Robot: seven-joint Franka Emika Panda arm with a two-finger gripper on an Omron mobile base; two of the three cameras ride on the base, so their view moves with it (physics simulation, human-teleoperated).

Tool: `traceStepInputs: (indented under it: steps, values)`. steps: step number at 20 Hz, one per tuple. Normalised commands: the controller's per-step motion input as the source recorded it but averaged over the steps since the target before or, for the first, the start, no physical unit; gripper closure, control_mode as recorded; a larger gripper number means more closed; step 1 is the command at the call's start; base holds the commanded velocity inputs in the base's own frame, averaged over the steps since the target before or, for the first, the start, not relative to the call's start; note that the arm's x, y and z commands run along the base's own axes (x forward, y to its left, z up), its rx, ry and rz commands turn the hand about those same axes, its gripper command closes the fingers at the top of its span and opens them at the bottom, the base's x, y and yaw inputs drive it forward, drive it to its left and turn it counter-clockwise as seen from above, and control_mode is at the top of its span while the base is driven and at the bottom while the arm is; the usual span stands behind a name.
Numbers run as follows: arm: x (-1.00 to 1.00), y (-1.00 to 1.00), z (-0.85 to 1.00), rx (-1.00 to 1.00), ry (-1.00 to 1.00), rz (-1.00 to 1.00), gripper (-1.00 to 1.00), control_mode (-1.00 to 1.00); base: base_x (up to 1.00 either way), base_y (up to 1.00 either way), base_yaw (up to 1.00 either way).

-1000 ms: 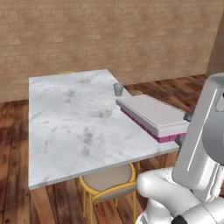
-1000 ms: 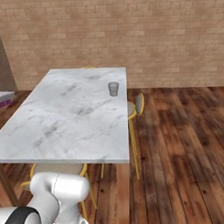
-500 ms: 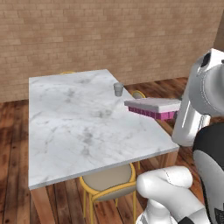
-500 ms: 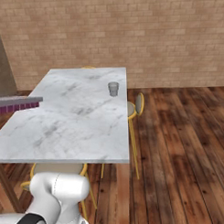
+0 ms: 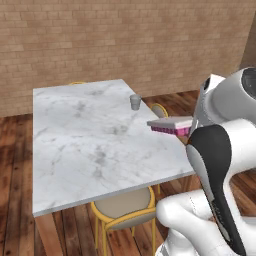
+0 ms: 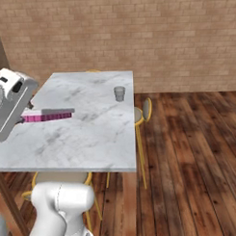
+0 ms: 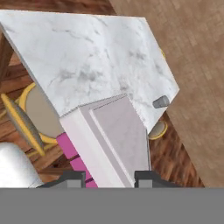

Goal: Open the freezer door, pick up the ice cube tray from the freezer, and place it on the dining counter.

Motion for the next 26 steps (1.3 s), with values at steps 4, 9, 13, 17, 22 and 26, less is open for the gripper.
traceStepInputs:
  steps: [4, 9, 13, 17, 22, 26]
  values:
    - [0.98, -0.07, -0.78, -0.11, 0.00, -0.02, 1.00, -1.00, 0.00, 0.00, 0.00]
    - [0.77, -0.02, -0.46, -0.04, -0.01, -0.11, 1.00, -1.00, 0.00, 0.00, 0.00]
    - [0.46, 0.00, -0.33, 0.00, 0.00, -0.19, 1.00, -1.00, 0.00, 0.00, 0.00]
    - [0.27, 0.00, -0.31, 0.00, 0.08, -0.23, 1.00, -1.00, 0.00, 0.00, 0.00]
    - [0.36, -0.03, -0.32, 0.04, 0.11, -0.21, 1.00, -1.00, 0.00, 0.00, 0.00]
    - [0.36, -0.12, -0.34, 0.15, 0.09, -0.12, 1.00, -1.00, 0.00, 0.00, 0.00]
